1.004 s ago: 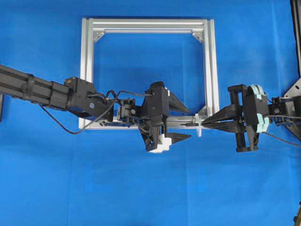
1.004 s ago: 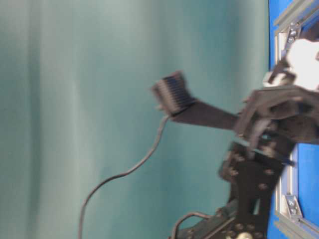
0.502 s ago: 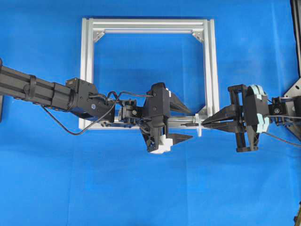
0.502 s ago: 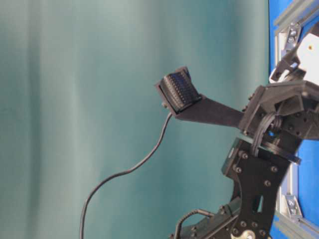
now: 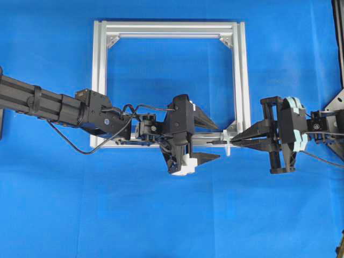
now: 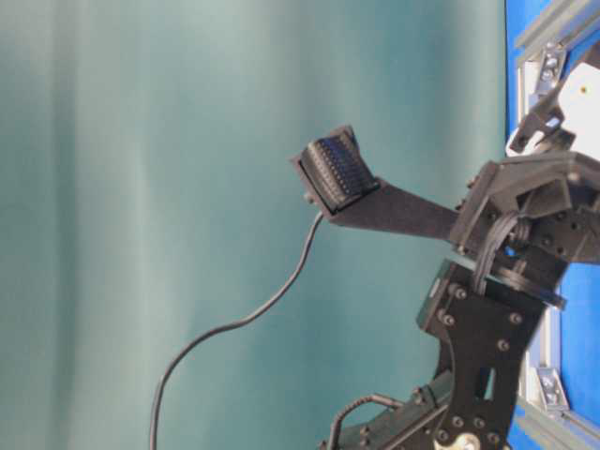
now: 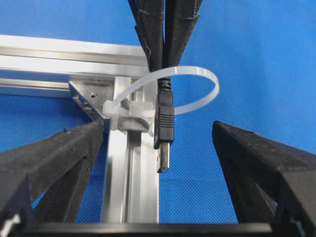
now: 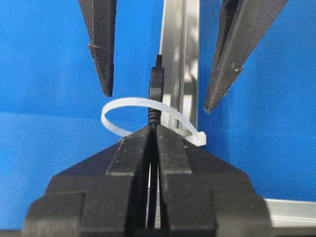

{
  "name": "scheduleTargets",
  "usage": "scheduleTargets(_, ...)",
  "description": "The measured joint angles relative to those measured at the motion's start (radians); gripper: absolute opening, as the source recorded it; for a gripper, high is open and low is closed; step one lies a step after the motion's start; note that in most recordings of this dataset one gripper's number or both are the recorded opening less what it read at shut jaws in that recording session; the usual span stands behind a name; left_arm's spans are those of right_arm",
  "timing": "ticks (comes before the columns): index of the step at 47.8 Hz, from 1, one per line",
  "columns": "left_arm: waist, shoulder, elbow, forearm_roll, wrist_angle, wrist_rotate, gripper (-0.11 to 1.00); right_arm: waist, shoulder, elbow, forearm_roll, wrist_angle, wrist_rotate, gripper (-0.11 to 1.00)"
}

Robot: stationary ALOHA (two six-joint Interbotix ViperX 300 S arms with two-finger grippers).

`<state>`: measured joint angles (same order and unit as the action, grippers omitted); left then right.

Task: Insert the wire through the string loop located on the right side.
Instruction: 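Close the left gripper on the USB plug past the loop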

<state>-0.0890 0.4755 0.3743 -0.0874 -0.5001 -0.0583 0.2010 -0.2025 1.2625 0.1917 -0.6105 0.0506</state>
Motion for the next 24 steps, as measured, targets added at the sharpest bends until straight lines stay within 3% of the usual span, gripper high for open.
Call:
scheduleTargets(19, 0.000, 0.000, 0.000, 0.002, 0.000, 0.000, 0.86, 0.000, 0.000, -0.002, 0.000, 0.002, 0.000, -0.04)
scheduleTargets(24, 0.002, 0.000, 0.000, 0.000, 0.000, 0.006, 0.81, 0.000, 0.000, 0.000, 0.000, 0.000, 0.000, -0.04)
